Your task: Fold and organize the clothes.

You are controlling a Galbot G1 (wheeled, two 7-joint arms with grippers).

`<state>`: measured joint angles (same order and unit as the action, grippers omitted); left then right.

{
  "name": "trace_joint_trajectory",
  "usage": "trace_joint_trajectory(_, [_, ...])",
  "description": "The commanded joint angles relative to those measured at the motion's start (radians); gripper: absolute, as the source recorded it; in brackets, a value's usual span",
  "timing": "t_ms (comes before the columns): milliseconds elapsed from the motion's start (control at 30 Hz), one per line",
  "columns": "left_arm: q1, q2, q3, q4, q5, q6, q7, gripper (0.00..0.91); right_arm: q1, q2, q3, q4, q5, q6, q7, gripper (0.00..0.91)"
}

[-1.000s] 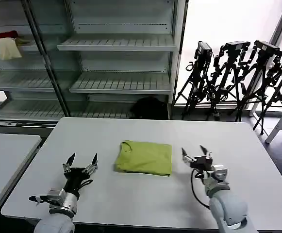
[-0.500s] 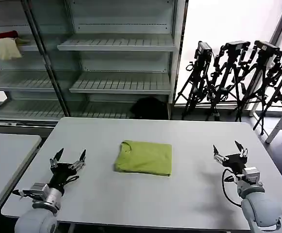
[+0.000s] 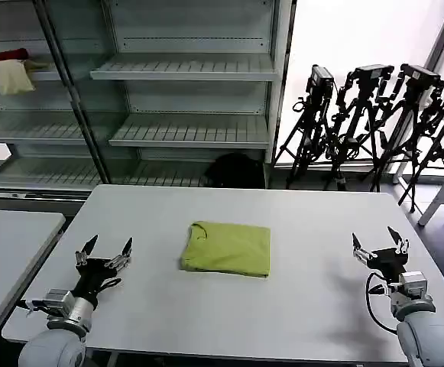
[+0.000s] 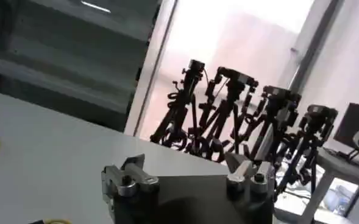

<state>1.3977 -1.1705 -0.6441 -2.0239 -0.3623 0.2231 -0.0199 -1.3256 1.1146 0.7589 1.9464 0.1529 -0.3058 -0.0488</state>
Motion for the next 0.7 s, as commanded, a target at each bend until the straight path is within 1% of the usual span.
trace_joint_trajectory(33, [0.005, 0.011, -0.025, 0.005, -0.016, -0.006, 0.003, 0.907, -0.016, -0.008, 0.021, -0.003, 0.004, 0.005, 0.011, 0.907])
trace_joint_trajectory(200, [-0.001, 0.015, -0.027, 0.037, -0.021, -0.027, 0.005, 0.907, -0.009, -0.003, 0.013, -0.002, 0.001, 0.005, 0.006, 0.907])
trace_joint_trajectory(700, [0.001, 0.009, -0.024, 0.041, -0.026, -0.024, 0.005, 0.907, -0.012, -0.001, 0.016, -0.010, 0.021, 0.008, 0.001, 0.907])
